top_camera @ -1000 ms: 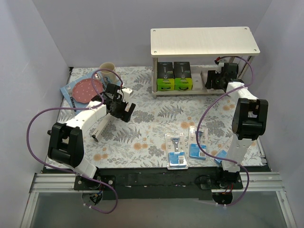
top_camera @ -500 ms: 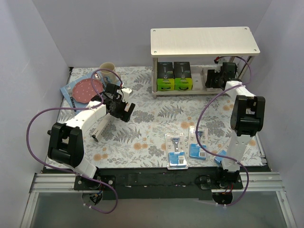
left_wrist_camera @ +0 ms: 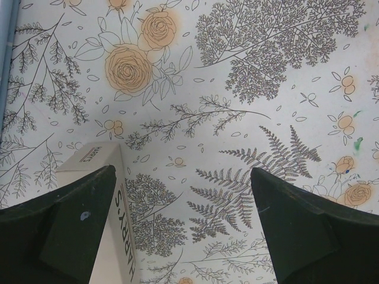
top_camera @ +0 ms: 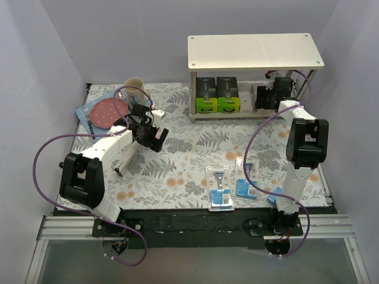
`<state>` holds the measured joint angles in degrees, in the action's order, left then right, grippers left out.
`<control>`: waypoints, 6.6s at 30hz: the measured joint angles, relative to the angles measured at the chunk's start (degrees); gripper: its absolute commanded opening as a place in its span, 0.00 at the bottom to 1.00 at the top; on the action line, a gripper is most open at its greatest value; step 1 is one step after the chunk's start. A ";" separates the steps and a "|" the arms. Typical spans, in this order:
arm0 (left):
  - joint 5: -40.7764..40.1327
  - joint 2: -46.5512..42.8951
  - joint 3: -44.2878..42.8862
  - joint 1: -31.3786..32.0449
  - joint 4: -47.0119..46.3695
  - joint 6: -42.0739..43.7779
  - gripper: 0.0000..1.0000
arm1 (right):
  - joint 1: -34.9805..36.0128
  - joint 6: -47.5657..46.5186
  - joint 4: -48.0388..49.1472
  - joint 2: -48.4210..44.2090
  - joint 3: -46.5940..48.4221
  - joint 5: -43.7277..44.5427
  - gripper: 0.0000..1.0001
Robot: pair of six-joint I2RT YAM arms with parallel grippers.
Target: Place and organize the shaving razors onto the shelf
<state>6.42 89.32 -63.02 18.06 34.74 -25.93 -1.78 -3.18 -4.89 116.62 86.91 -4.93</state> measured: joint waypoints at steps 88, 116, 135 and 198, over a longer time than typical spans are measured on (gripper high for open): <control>2.27 9.57 -1.29 20.68 1.51 -0.94 0.78 | 6.71 -15.52 -11.69 -36.68 -29.14 -19.43 0.80; 0.26 -18.14 4.61 -0.83 -4.20 -2.67 0.98 | 42.51 -52.11 -25.55 -12.31 -14.40 -32.46 0.94; 4.72 -23.96 6.43 -8.00 -3.65 -5.46 0.98 | 45.99 -47.71 -22.27 -7.69 -13.73 -23.82 0.58; 8.15 -9.25 0.42 -8.00 -6.34 -8.31 0.98 | -7.06 -7.28 -7.10 -4.87 -0.48 1.18 0.82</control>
<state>14.57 80.07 -62.61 10.07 28.40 -34.24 -8.84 -10.46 -11.99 111.74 86.43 -3.75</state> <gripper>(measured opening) 0.981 0.821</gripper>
